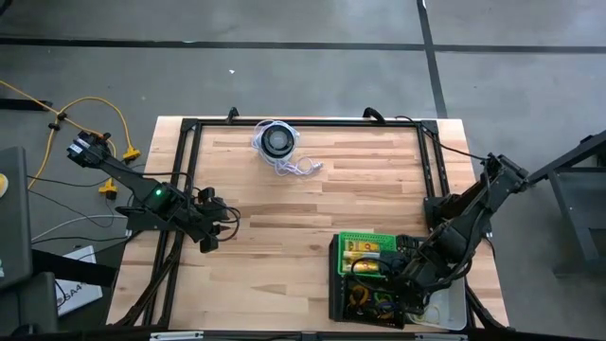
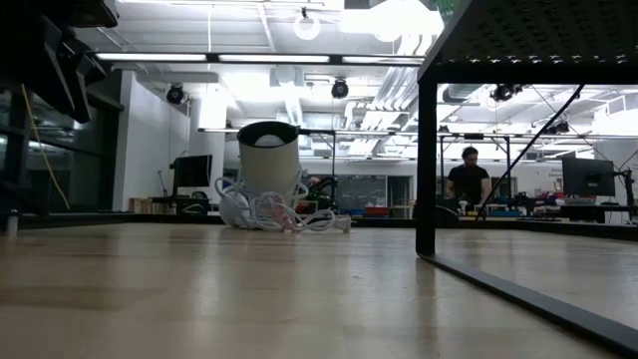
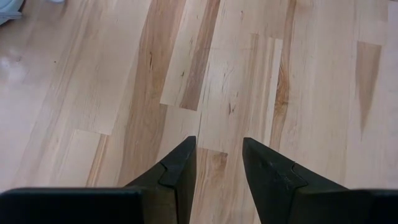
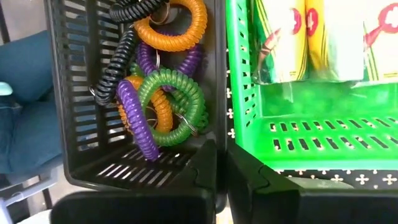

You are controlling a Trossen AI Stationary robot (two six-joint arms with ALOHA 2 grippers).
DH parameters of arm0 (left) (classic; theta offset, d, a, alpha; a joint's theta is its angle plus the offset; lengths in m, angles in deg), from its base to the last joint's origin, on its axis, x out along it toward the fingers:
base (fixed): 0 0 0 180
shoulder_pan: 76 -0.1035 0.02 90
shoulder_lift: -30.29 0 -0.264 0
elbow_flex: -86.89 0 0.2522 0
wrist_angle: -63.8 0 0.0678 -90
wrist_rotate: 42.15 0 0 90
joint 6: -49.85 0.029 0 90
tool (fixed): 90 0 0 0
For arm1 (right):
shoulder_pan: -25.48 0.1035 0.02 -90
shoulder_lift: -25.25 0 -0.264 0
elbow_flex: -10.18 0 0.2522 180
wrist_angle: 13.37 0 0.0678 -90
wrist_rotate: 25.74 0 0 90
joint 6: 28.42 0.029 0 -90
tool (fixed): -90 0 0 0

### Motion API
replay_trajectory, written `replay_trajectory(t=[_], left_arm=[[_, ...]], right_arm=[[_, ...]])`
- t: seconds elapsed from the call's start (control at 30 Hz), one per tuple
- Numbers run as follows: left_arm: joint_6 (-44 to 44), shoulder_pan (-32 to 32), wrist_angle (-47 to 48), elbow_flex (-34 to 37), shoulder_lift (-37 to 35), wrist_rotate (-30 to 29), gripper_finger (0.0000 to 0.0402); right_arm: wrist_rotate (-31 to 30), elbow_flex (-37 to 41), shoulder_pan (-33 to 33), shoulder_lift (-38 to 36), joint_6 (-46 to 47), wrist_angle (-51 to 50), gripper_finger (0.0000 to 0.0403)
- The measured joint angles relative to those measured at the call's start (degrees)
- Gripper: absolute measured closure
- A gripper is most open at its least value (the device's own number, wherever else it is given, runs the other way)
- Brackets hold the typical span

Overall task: Pick & Place Office Desk Supplies
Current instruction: Put the black bin on the shelf

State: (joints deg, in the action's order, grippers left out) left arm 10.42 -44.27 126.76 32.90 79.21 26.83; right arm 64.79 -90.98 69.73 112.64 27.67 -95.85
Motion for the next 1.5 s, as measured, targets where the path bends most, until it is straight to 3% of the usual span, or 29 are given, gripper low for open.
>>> replay_trajectory(t=[1.5], left_arm=[[0.0,0.0,0.0,0.0,0.0,0.0,0.0277]], right_arm=[[-0.6,0.0,0.0,-1.0,-0.8,1.1,0.0379]])
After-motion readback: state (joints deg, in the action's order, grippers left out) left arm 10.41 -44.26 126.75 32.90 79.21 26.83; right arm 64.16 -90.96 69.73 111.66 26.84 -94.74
